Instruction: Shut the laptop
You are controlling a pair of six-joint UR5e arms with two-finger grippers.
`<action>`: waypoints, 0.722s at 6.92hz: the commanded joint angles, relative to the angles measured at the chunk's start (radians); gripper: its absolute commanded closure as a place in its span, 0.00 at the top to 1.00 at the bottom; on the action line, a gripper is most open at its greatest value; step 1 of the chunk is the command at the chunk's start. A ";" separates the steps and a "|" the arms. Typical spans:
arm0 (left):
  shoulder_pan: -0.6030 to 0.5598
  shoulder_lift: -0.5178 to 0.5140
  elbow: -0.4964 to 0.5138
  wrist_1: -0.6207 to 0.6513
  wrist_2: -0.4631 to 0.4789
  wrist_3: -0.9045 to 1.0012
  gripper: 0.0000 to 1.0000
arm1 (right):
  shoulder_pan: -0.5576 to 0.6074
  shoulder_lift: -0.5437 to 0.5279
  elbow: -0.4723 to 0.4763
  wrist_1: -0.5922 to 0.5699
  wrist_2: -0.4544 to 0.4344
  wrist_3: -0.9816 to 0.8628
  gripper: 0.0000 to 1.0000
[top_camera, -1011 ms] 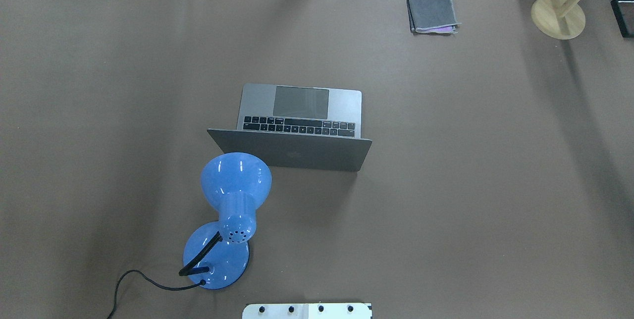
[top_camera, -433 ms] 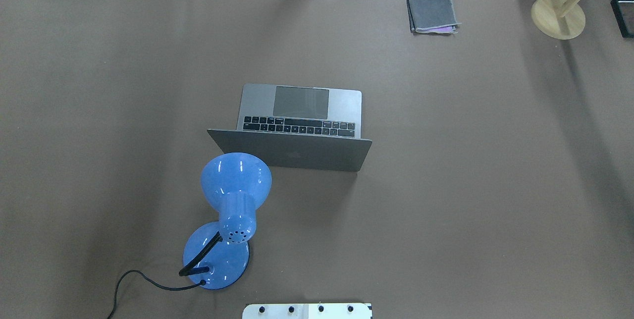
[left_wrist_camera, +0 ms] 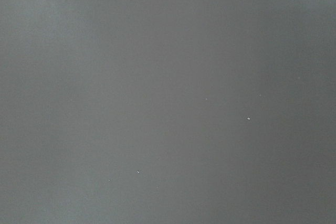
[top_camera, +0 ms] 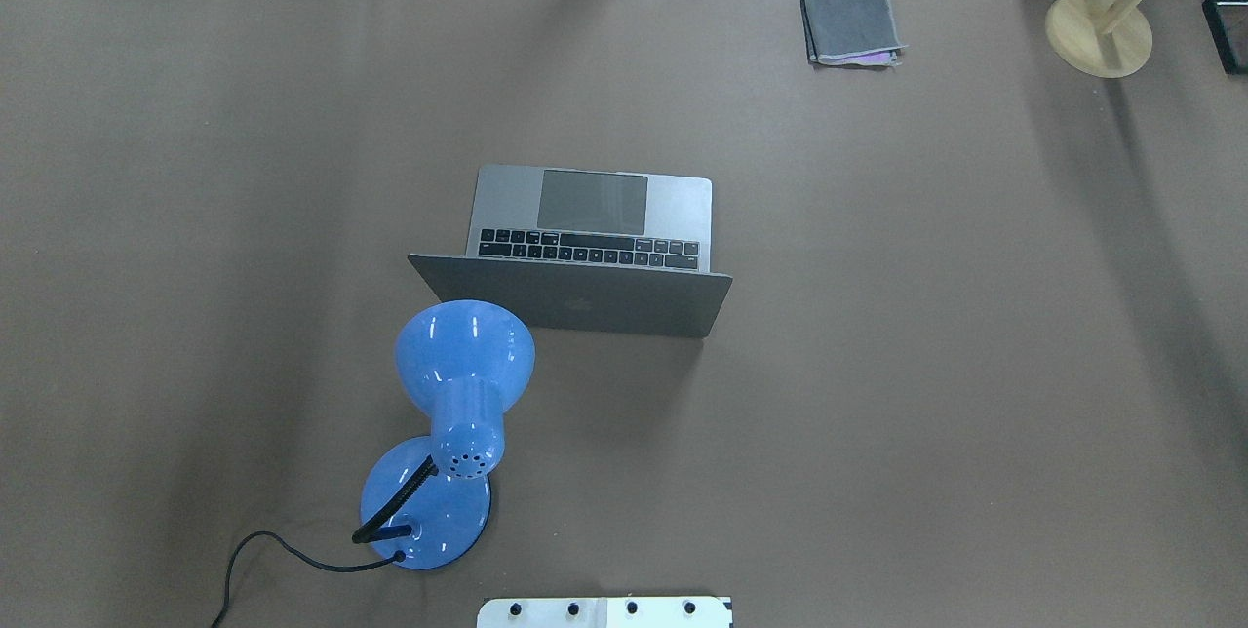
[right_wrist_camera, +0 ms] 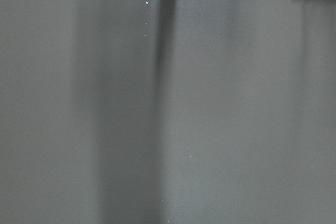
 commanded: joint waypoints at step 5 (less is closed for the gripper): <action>0.001 -0.012 0.025 0.003 0.003 0.000 0.98 | 0.000 0.001 0.001 0.000 0.038 0.000 1.00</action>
